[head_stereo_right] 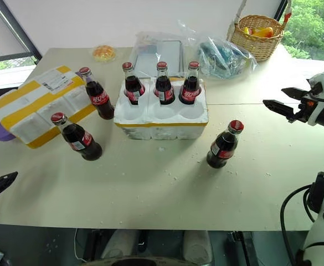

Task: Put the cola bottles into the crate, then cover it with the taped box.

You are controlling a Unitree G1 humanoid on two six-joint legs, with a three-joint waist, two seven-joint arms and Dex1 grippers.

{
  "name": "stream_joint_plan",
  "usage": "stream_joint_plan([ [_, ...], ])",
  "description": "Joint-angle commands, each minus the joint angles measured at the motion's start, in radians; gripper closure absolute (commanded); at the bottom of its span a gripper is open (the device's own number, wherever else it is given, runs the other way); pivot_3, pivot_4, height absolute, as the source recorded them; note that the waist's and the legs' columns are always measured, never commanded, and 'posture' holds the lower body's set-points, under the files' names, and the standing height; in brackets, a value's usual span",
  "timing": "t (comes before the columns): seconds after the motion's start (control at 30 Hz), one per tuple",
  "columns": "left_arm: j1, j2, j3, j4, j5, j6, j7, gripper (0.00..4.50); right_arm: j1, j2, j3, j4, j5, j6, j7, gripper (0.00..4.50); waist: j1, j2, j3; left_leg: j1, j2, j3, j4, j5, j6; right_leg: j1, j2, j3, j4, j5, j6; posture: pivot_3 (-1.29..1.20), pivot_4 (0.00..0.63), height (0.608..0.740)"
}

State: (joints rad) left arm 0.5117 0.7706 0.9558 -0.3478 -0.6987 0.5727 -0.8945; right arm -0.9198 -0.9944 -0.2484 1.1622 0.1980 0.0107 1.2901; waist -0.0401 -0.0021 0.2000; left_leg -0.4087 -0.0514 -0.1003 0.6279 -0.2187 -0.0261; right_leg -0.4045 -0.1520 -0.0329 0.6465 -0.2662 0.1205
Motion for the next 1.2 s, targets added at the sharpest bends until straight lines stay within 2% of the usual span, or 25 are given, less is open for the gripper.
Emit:
stream_joint_plan([
  [0.03,-0.033,0.053,-0.012,-0.033,-0.038,0.025,-0.025,0.06,-0.061,-0.062,0.002,-0.065,0.010,0.020,0.079,0.00,-0.002,0.000,0.000,0.000,0.000,0.000,0.000,0.000,0.000,0.000,0.000,0.000,0.000,0.000,0.000,0.00,0.150,0.737],
  [0.13,-0.081,0.099,-0.065,-0.023,-0.030,0.030,-0.050,0.06,-0.128,-0.090,0.028,-0.119,0.017,0.098,0.175,0.00,-0.006,0.003,0.002,0.000,0.000,0.001,0.000,0.000,0.000,0.000,0.000,0.001,0.000,0.000,0.000,0.00,0.150,0.737],
  [0.2,-0.134,0.130,-0.131,-0.009,-0.022,0.024,-0.069,0.06,-0.178,-0.105,0.072,-0.219,0.040,0.193,0.281,0.00,-0.008,0.005,0.003,0.000,0.001,0.003,-0.001,0.000,0.000,-0.002,0.000,0.002,0.000,0.001,0.001,0.00,0.150,0.737],
  [0.27,-0.184,0.150,-0.196,0.010,-0.008,0.014,-0.082,0.06,-0.186,-0.119,0.125,-0.354,0.109,0.292,0.322,0.00,-0.007,0.006,0.003,0.001,0.002,0.004,-0.001,0.000,0.000,-0.002,0.001,0.002,0.001,0.001,0.001,0.00,0.150,0.737],
  [0.47,-0.314,0.172,-0.351,0.091,0.055,-0.031,-0.119,0.06,-0.136,-0.171,0.193,-0.696,0.339,0.529,0.324,0.00,-0.002,0.005,0.003,0.000,0.007,0.007,-0.002,-0.002,-0.004,-0.005,0.004,0.003,0.000,0.002,0.002,0.00,0.150,0.737],
  [0.73,-0.501,0.167,-0.534,0.213,0.132,-0.090,-0.157,0.06,-0.081,-0.234,0.196,-0.981,0.552,0.679,0.324,0.00,0.007,0.005,0.004,-0.001,0.006,0.009,-0.001,-0.003,-0.005,-0.006,0.003,0.004,0.000,0.003,0.005,0.00,0.150,0.737],
  [1.2,-0.673,0.120,-0.699,0.280,0.174,-0.110,-0.175,0.06,-0.037,-0.189,0.147,-1.091,0.576,0.716,0.320,0.00,0.003,0.003,0.005,-0.001,0.007,0.010,0.001,-0.003,-0.005,-0.006,0.004,0.004,0.000,0.005,0.008,0.00,0.150,0.737],
])
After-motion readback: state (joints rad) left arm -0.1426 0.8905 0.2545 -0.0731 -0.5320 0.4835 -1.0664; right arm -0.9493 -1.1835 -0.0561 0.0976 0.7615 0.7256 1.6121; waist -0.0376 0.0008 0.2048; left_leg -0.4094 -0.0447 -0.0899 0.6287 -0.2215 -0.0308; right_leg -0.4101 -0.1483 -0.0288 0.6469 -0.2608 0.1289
